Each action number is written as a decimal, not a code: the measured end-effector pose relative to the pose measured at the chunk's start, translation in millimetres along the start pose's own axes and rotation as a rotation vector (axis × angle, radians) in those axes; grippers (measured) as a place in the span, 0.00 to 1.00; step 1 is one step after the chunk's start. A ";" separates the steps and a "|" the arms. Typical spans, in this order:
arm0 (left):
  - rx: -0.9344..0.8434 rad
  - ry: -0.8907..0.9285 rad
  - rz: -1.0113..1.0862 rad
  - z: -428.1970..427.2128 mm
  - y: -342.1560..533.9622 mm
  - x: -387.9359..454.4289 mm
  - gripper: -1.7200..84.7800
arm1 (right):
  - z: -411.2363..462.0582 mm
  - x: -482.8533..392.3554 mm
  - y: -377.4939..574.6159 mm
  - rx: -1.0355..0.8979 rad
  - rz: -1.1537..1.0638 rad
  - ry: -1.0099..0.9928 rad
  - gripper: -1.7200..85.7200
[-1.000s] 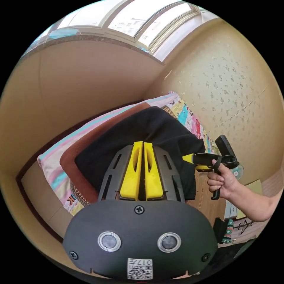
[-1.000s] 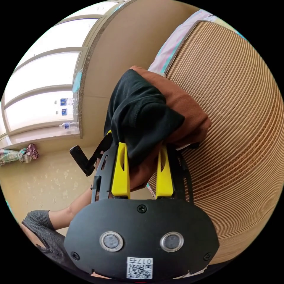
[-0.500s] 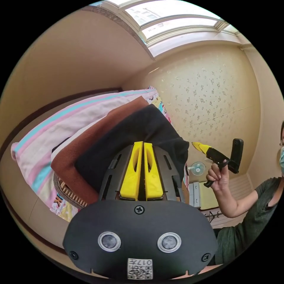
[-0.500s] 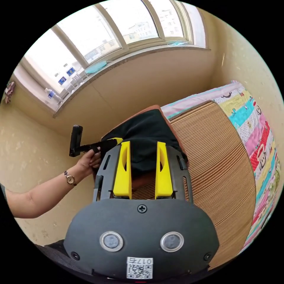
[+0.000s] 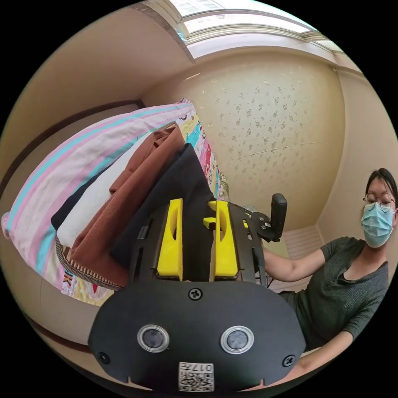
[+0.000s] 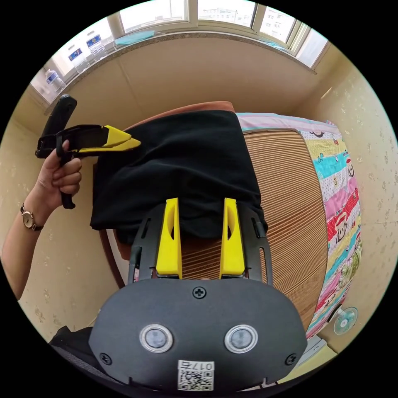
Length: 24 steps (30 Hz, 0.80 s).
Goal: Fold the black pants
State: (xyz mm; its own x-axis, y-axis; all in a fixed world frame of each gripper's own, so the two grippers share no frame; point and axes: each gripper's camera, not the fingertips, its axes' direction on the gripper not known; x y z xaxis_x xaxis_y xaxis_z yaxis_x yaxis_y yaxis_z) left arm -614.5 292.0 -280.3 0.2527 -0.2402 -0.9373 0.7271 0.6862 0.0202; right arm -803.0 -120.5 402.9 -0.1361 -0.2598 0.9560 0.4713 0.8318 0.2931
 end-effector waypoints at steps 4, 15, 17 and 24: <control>-0.002 -0.124 0.008 8.7 -4.4 -10.4 0.11 | -1.8 -9.6 1.2 0.024 -0.018 -0.008 0.19; 0.059 -0.428 0.093 58.2 -20.4 -50.3 0.01 | -3.7 -21.0 -24.4 0.107 0.083 -0.089 0.18; 0.006 -0.477 0.125 66.8 -33.3 -48.6 0.01 | -14.3 -23.6 -43.7 0.054 0.078 -0.083 0.18; -0.023 -0.284 -0.021 71.3 -37.6 -89.5 0.01 | -63.0 -20.7 -47.6 -0.021 0.110 -0.196 0.17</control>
State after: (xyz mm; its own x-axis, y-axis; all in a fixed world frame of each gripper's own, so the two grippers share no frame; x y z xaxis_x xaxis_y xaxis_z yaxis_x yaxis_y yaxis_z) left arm -618.9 238.8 -172.3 0.4084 -0.4350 -0.8025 0.7204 0.6935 -0.0093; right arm -767.8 -185.7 368.6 -0.2488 -0.0662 0.9663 0.5107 0.8388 0.1889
